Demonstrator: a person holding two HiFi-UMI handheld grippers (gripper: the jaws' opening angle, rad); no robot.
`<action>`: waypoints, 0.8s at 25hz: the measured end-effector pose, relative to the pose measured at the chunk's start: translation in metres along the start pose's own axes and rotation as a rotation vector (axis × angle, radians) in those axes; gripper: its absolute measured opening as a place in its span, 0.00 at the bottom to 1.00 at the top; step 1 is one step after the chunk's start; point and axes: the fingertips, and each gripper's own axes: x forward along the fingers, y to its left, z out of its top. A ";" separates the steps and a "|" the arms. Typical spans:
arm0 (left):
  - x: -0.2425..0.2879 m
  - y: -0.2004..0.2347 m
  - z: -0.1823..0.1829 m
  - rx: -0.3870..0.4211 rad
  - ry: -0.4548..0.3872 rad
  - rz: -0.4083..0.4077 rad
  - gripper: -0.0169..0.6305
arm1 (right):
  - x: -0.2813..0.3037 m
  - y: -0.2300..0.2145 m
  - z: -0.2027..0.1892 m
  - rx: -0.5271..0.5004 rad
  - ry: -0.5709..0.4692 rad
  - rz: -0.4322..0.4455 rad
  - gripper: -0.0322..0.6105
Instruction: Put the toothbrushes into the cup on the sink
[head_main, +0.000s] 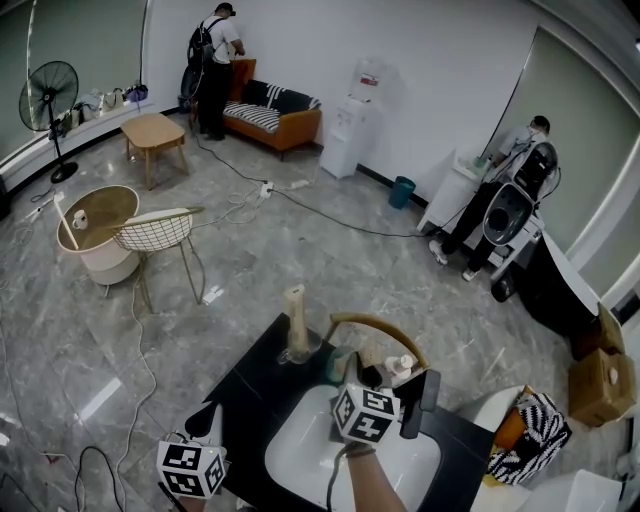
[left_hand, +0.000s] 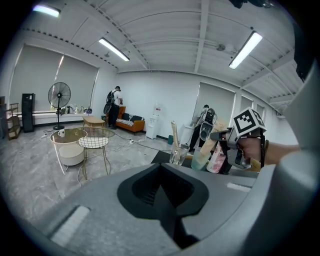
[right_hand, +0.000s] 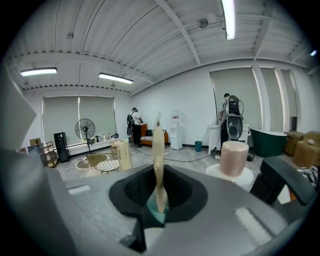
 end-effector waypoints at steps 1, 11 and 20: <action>0.000 0.000 0.000 0.000 0.001 -0.001 0.04 | 0.000 0.000 -0.001 0.000 0.003 0.000 0.13; 0.004 -0.006 -0.002 -0.001 0.012 -0.016 0.04 | -0.004 -0.007 -0.016 0.049 0.029 -0.055 0.30; 0.002 -0.011 -0.001 0.008 0.013 -0.024 0.04 | -0.015 -0.010 -0.025 0.090 0.044 -0.082 0.31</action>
